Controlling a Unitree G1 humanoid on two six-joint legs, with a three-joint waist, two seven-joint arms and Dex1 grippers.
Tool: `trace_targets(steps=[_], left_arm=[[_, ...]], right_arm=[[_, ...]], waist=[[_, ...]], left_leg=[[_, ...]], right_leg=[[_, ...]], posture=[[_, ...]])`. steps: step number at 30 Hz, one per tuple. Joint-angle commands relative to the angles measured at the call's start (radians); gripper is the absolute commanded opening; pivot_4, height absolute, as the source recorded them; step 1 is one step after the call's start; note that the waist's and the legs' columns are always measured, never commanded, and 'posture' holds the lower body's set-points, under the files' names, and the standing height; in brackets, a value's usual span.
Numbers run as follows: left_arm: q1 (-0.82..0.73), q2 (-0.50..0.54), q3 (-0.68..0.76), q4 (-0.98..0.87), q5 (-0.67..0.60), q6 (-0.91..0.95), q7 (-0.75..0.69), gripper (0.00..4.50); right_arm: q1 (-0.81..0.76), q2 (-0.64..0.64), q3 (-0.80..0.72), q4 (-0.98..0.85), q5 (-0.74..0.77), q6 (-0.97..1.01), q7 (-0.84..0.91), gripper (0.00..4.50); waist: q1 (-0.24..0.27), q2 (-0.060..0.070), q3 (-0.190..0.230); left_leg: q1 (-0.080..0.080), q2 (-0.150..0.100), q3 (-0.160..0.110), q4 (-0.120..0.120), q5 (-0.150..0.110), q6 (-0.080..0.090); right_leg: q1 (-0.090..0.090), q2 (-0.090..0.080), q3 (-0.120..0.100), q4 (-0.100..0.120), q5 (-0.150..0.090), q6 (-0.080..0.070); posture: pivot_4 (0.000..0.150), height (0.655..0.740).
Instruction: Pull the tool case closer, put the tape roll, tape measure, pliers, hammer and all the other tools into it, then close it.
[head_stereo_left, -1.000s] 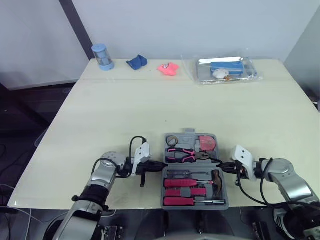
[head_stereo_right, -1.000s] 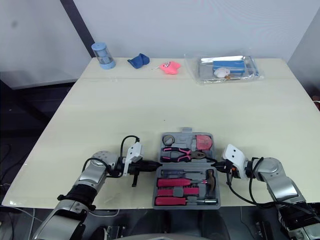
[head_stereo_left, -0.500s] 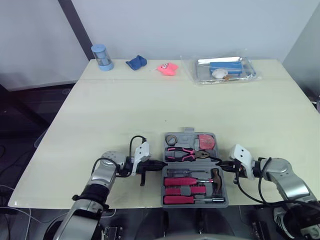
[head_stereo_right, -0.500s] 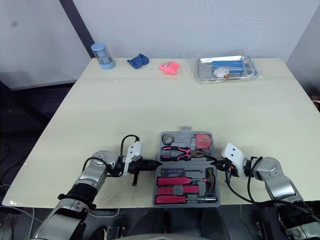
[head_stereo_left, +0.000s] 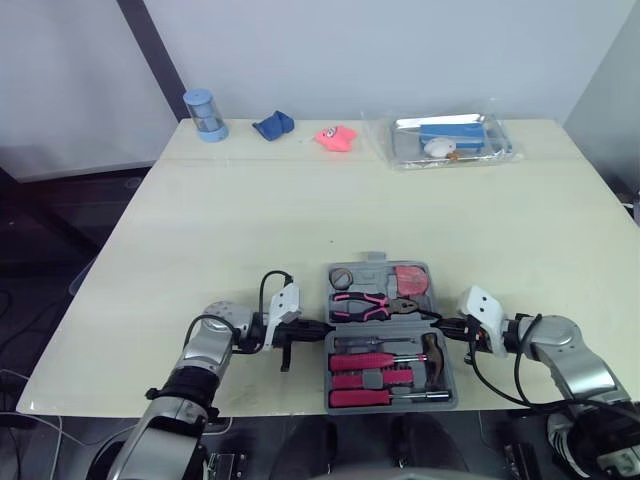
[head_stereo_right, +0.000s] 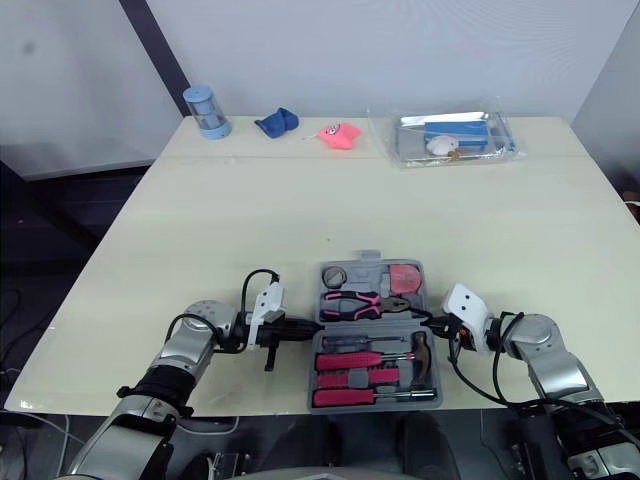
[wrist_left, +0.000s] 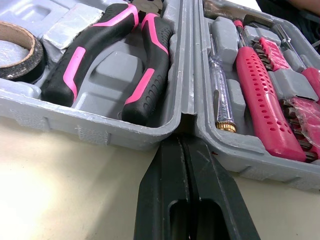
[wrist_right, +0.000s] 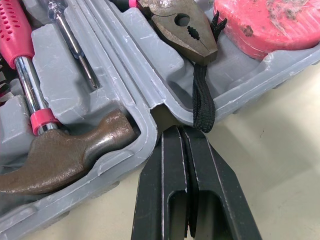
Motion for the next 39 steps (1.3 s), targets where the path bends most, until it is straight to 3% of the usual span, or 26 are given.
trace_targets(steps=[1,15,22,26,33,39], left_arm=[[-0.016,-0.022,-0.008,0.003,-0.005,-0.015,0.013,0.03],[0.013,0.059,0.080,-0.066,-0.080,-0.012,0.004,0.03],[0.108,0.098,0.101,-0.293,-0.190,0.070,-0.048,0.03],[0.185,0.107,0.048,-0.468,-0.215,0.104,-0.066,0.00],[0.254,0.119,-0.051,-0.553,-0.144,0.068,-0.042,0.00],[0.246,0.104,-0.112,-0.529,-0.054,0.040,0.030,0.00]], right_arm=[[-0.015,0.011,0.012,-0.034,0.015,-0.022,0.009,0.00],[0.076,-0.090,-0.108,-0.090,0.083,0.007,0.018,0.00],[0.029,-0.084,-0.187,-0.070,0.172,0.112,-0.007,0.00],[-0.110,-0.024,-0.211,-0.009,0.290,0.338,-0.031,1.13],[-0.317,-0.003,-0.140,0.220,0.312,0.502,0.047,4.49],[-0.511,0.051,-0.067,0.549,0.224,0.480,0.077,4.49]], waist=[[0.000,0.000,0.000],[0.001,0.000,0.000],[-0.004,0.000,0.000],[-0.006,0.001,0.000],[0.001,0.001,0.001],[-0.004,0.002,0.001]], left_leg=[[0.000,0.000,0.000,0.000,0.000,0.000],[0.000,0.000,0.000,0.000,0.000,0.000],[0.000,0.001,0.000,0.000,0.000,0.000],[0.000,0.001,0.000,0.000,0.000,0.000],[-0.001,0.001,0.000,0.000,0.000,0.000],[-0.001,0.000,0.001,0.000,0.000,0.000]], right_leg=[[0.000,0.000,0.000,0.000,0.000,0.000],[0.000,0.000,0.000,0.000,0.000,0.000],[0.000,-0.001,0.000,0.000,0.000,0.000],[0.000,-0.001,0.001,0.000,0.000,0.000],[0.000,-0.002,0.001,-0.002,0.000,0.000],[0.000,-0.002,0.001,-0.001,0.000,0.000]], posture=[[0.150,0.7400],[0.150,0.7400],[0.150,0.7400],[0.150,0.7400],[0.150,0.7400],[0.150,0.7400]])
